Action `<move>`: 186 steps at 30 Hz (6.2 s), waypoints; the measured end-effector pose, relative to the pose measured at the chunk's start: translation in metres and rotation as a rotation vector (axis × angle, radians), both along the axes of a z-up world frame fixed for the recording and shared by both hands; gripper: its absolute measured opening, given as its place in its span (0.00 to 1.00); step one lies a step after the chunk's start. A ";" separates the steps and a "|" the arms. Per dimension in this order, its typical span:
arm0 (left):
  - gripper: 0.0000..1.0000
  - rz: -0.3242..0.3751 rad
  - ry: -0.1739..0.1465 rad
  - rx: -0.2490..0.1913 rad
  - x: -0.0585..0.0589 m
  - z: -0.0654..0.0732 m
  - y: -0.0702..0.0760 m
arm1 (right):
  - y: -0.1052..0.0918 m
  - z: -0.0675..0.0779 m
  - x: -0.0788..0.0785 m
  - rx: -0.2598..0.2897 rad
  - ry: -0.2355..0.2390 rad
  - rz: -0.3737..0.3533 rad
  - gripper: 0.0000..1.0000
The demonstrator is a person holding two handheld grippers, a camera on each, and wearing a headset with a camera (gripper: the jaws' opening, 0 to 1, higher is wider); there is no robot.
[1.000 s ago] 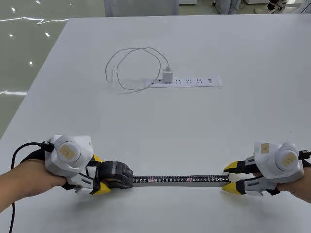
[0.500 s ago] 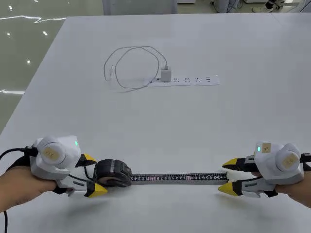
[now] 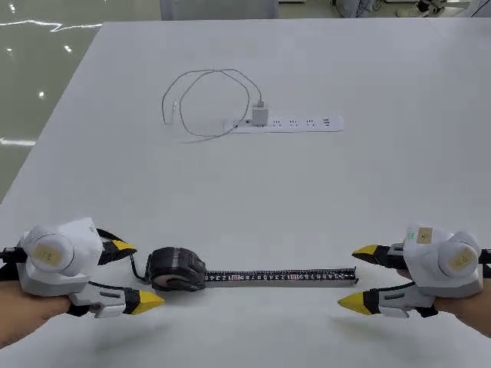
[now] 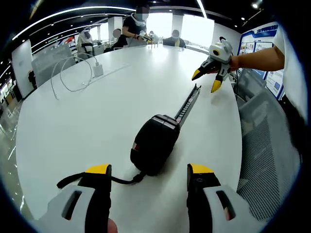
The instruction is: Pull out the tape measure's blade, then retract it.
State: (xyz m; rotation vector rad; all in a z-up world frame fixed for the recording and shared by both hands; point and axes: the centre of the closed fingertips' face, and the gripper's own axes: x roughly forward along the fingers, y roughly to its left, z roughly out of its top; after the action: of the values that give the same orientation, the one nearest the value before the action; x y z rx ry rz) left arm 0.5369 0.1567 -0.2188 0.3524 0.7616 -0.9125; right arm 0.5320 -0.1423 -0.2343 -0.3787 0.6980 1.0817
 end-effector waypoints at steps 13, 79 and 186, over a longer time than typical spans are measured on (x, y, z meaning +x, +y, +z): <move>0.66 0.051 -0.003 -0.046 -0.019 0.003 -0.001 | 0.001 0.004 -0.015 0.018 -0.006 -0.056 0.63; 0.96 0.360 -0.082 -0.229 -0.089 0.019 0.019 | -0.008 0.019 -0.087 0.108 -0.023 -0.259 0.97; 0.97 0.344 -0.088 -0.228 -0.079 0.019 0.005 | -0.009 0.017 -0.090 0.112 -0.009 -0.258 0.99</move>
State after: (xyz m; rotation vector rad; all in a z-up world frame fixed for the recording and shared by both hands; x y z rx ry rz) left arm 0.4581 0.1617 -0.1996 0.0556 0.6061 -0.6461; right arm 0.4418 -0.1509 -0.2170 -0.1907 0.6549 0.8692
